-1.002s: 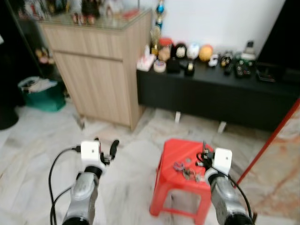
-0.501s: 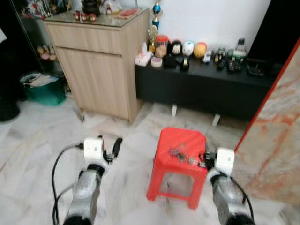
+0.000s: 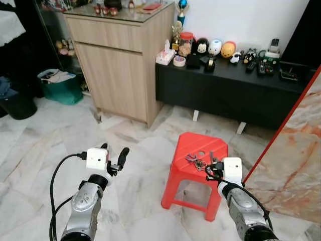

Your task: Hang keys on a hook

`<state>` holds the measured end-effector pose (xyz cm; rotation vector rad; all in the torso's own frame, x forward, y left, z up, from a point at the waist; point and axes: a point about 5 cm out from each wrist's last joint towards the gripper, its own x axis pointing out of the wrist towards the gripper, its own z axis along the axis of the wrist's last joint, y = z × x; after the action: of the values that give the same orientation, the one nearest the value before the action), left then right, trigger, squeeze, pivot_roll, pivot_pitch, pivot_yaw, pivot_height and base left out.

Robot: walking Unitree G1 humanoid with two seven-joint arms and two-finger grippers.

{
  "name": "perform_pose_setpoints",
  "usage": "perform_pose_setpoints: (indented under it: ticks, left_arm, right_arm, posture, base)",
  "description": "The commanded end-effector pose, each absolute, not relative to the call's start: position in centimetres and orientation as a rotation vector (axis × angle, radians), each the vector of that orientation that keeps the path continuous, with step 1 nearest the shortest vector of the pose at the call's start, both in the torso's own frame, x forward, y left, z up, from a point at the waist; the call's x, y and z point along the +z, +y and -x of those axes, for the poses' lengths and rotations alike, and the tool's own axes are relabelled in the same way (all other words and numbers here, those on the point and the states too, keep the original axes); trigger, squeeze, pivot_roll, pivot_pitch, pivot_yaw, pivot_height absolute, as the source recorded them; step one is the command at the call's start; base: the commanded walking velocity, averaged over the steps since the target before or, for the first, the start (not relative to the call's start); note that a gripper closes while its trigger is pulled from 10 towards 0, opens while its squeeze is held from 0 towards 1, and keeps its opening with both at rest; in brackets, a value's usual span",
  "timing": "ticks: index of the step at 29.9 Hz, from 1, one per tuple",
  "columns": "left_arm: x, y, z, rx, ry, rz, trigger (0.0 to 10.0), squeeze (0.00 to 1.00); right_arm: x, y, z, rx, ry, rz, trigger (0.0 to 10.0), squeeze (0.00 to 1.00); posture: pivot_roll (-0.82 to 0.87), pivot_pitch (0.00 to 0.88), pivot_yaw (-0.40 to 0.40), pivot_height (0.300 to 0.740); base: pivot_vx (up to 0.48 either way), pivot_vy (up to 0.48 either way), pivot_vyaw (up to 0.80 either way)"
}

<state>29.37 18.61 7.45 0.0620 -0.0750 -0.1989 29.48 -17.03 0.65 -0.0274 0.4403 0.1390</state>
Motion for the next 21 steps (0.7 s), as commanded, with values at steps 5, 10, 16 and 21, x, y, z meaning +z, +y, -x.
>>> perform_pose_setpoints:
  ticks: [5,10,16,21]
  left_arm:
    - [9.9,17.6,-29.3,-0.447,-0.138,-0.306,10.0,0.00]
    - [10.7,16.8,-29.2,-0.530,-0.169,-0.405,10.0,0.00]
    - [11.9,15.3,-28.7,-0.698,-0.222,-0.553,10.0,0.00]
    - [12.3,14.9,-28.6,-0.774,-0.218,-0.612,10.0,0.00]
  right_arm:
    - [3.7,-16.1,-31.3,0.472,0.428,0.124,10.0,0.00]
    - [5.5,-15.2,-31.7,0.670,0.415,0.139,10.0,0.00]
    - [7.1,-14.3,-31.0,0.981,0.402,0.228,10.0,0.00]
    - [7.1,-14.2,-30.6,1.078,0.449,0.271,10.0,0.00]
  posture:
    - [0.05,0.000,-0.057,0.740]
    - [0.04,0.000,-0.063,0.740]
    - [0.05,0.000,-0.085,0.740]
    - [0.07,0.000,-0.105,0.740]
  base:
    - [0.000,0.000,0.00]
    - [0.000,0.000,0.00]
    - [0.000,0.000,0.00]
    - [0.000,0.000,0.00]
